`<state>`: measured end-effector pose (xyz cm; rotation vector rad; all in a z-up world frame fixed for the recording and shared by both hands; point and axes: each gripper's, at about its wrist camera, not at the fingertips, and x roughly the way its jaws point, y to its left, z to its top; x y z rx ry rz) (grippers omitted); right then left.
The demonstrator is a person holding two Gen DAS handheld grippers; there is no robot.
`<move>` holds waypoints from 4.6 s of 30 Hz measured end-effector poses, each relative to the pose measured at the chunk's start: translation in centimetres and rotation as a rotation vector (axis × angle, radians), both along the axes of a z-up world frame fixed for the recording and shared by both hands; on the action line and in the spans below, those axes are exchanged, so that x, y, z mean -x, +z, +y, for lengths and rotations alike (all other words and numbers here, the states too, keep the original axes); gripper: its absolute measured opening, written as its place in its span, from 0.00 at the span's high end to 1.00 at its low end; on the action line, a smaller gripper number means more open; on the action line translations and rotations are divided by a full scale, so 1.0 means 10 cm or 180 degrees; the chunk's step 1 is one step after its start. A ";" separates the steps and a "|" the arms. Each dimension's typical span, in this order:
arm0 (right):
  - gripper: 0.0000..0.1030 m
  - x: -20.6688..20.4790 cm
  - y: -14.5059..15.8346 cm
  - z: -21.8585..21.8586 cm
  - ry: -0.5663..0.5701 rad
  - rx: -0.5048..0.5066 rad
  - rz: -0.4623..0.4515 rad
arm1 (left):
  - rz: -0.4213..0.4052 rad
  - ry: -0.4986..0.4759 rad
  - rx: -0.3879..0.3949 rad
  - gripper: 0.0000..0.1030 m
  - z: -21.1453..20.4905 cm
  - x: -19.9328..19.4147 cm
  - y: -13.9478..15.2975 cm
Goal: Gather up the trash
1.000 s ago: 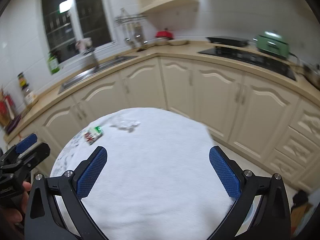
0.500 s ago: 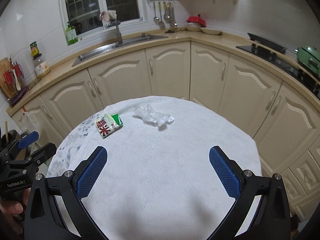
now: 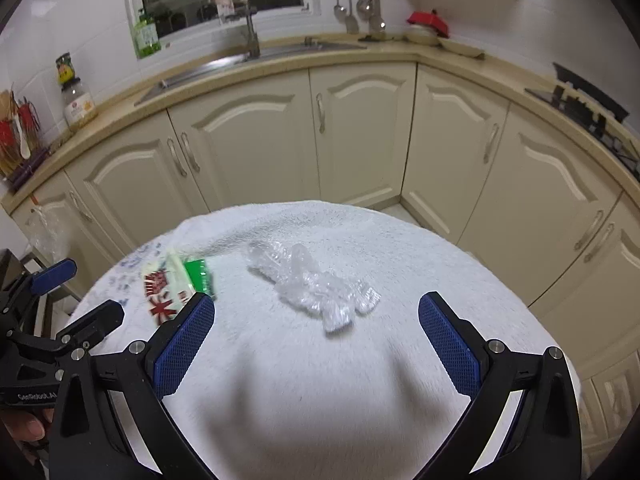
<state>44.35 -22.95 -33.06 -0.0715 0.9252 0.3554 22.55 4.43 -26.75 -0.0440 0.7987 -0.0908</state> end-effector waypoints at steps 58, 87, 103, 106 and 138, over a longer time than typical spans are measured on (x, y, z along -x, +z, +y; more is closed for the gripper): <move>0.72 1.98 0.70 -1.73 -0.0774 -0.0576 -0.0299 | -0.0475 -0.1093 0.0533 0.15 -1.09 0.41 0.09; 0.72 3.50 0.27 -4.53 -0.2663 -0.0567 -0.0222 | -0.0036 -0.2576 0.0418 0.15 -3.88 0.67 -0.01; 0.69 3.14 -1.03 -5.11 -0.2883 -0.0948 0.0503 | 0.0902 -0.2615 0.0062 0.13 -5.70 -0.12 -0.97; 0.57 3.13 -1.25 -5.19 -0.3007 -0.1027 0.0620 | 0.1003 -0.2588 -0.0048 0.11 -5.90 -0.25 -1.10; 0.00 3.38 0.66 -3.76 -0.2590 -0.0864 -0.0376 | -0.0617 -0.1661 0.0032 0.01 -3.63 1.64 0.55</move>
